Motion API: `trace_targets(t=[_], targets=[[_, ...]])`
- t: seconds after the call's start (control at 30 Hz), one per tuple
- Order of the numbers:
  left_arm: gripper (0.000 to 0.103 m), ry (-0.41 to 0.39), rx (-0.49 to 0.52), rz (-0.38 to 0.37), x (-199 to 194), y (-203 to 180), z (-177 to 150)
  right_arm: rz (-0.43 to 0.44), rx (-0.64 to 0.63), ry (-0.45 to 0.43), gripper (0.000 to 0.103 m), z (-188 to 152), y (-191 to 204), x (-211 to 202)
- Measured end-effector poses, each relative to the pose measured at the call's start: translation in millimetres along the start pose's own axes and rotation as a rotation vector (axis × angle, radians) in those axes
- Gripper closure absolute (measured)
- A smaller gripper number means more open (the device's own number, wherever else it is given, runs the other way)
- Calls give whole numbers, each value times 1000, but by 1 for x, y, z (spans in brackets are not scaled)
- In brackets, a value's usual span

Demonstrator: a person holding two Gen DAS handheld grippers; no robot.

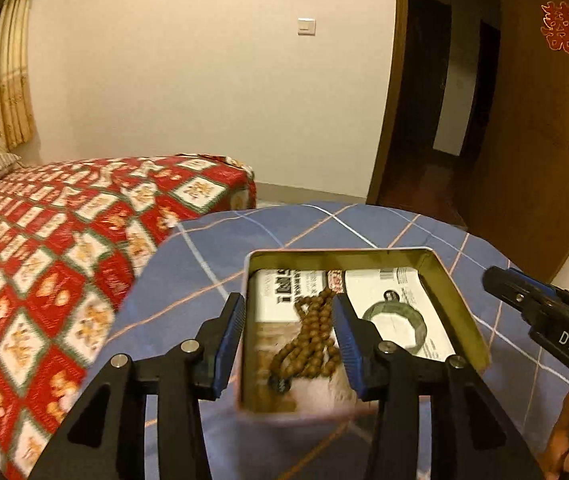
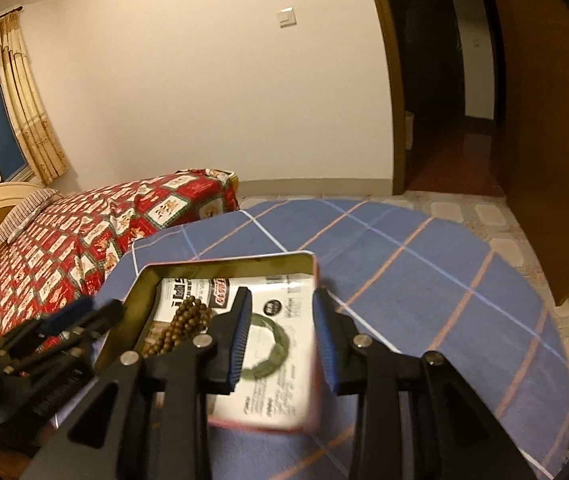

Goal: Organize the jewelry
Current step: 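Carry the bead strand and jade bangle into the pink tin and release both, then grasp the small dark bead bracelet with the left gripper while the right gripper grasps the pink bangle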

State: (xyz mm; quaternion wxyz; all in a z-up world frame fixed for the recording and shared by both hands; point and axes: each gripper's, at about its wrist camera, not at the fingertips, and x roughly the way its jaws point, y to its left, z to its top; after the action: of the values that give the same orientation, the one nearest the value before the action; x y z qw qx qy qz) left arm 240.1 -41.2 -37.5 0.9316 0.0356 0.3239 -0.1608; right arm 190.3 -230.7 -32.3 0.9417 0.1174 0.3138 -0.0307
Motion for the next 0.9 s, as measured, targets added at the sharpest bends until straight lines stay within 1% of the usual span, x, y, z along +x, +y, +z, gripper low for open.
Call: trace_targets(t=[0.07, 0.2, 0.43, 0.7, 0.83, 0.9], targets=[[57, -3, -5, 17, -13, 4, -6, -1, -6, 7, 67, -6, 0, -9], [57, 3, -27, 35, -36, 11, -24, -29, -24, 33, 67, -23, 0, -23], [57, 31, -70, 55, -64, 20, -55, -10, -18, 103, 67, -60, -3, -44], [57, 65, -65, 79, -87, 25, -93, 27, -44, 131, 67, -85, 6, -63], [57, 84, -35, 99, -96, 28, -110, 33, -73, 140, 67, -97, 12, -71], [57, 95, -36, 104, -98, 31, -116, 41, -74, 152, 67, -103, 12, -72]])
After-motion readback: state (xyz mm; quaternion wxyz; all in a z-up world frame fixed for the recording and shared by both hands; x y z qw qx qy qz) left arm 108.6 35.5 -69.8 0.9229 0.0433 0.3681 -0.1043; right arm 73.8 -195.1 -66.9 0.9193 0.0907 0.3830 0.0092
